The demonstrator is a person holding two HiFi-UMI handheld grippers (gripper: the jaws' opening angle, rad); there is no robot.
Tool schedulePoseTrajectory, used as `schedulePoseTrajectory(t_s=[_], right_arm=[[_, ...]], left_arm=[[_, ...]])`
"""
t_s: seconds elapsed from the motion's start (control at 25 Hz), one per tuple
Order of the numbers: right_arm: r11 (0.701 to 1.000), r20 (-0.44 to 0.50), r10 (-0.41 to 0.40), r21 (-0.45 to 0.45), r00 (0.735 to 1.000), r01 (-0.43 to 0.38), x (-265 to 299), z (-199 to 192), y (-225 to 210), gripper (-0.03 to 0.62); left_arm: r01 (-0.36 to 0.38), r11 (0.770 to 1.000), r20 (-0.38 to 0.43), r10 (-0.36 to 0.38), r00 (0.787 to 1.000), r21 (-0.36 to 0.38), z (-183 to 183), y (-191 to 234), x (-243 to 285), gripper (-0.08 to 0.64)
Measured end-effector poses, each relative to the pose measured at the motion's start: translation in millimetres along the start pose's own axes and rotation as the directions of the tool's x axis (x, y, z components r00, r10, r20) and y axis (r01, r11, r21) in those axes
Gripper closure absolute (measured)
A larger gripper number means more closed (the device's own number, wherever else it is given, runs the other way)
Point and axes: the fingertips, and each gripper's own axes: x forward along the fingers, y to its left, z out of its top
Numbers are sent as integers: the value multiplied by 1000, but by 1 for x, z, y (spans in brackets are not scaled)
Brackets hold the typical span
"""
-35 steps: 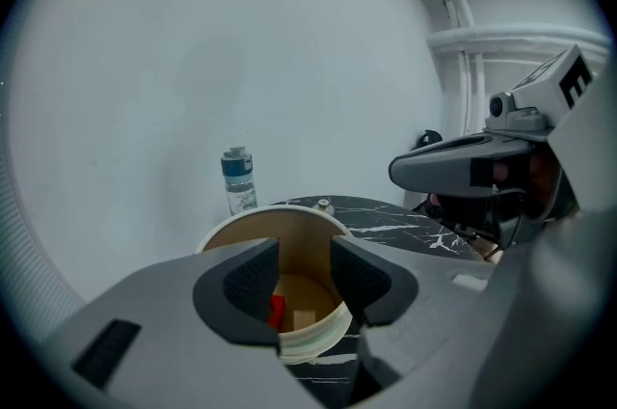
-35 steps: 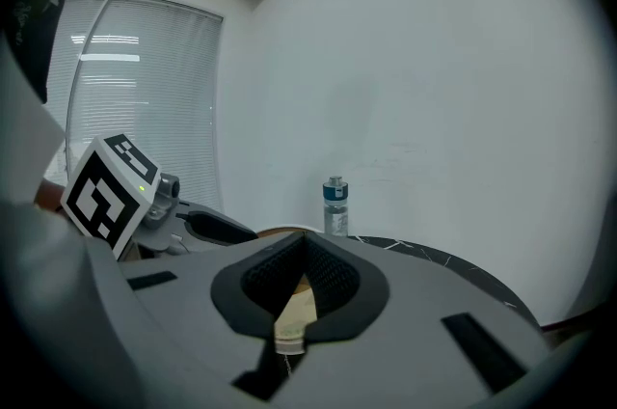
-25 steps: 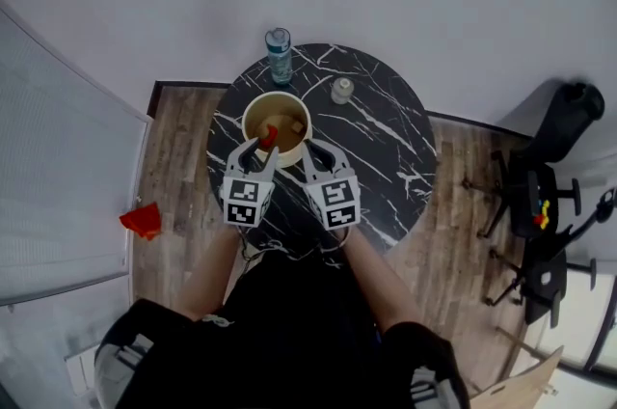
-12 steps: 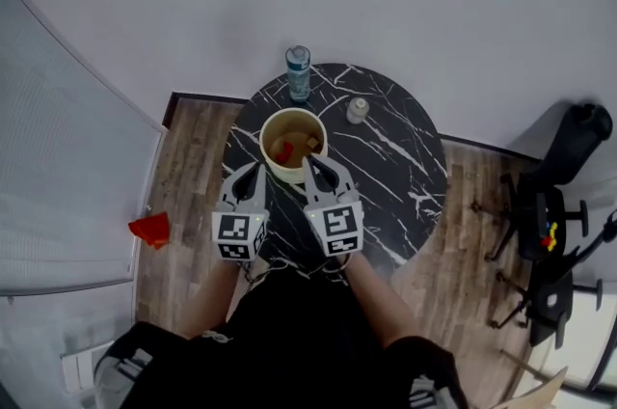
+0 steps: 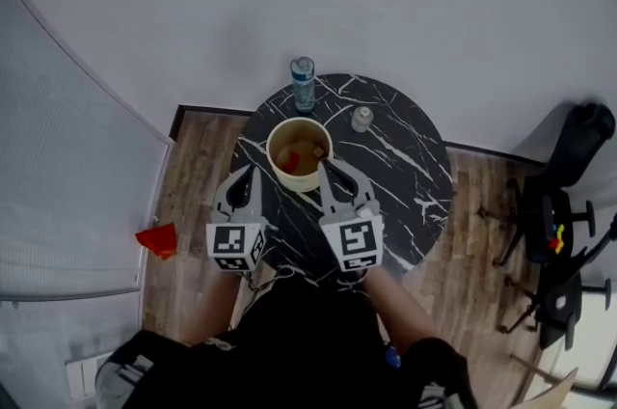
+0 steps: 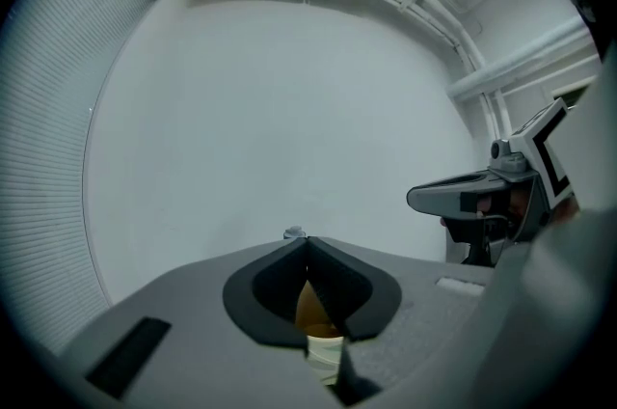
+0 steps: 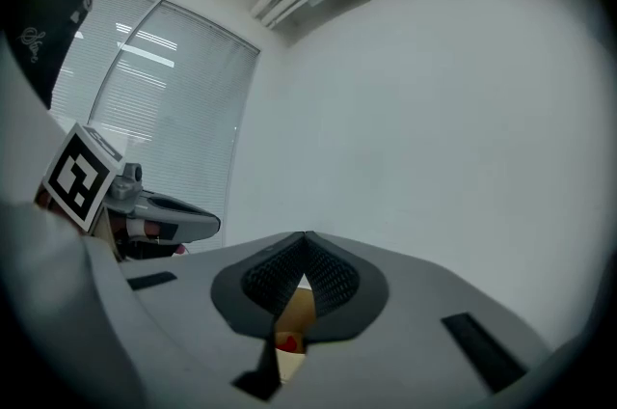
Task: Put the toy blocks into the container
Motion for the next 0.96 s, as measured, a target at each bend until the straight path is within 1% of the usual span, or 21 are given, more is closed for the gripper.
schedulePoseTrajectory(t_s=[0.2, 0.36, 0.6, 0.72, 0.96], right_arm=[[1000, -10, 3, -23, 1000, -3, -4, -1, 5, 595], [999, -31, 4, -47, 1000, -5, -7, -3, 6, 595], [999, -45, 3, -46, 999, -5, -8, -5, 4, 595], [999, -38, 7, -52, 999, -9, -6, -4, 6, 597], [1000, -55, 3, -19, 998, -4, -11, -12, 9, 595]], left_arm=[[51, 999, -18, -51, 999, -2, -7, -20, -3, 560], [49, 999, -18, -49, 999, -11, -8, -20, -5, 560], [43, 999, -14, -43, 999, -9, -5, -14, -5, 560], [43, 999, -20, -43, 999, -4, -4, -13, -5, 560], [61, 998, -34, -61, 998, 13, -2, -18, -7, 560]])
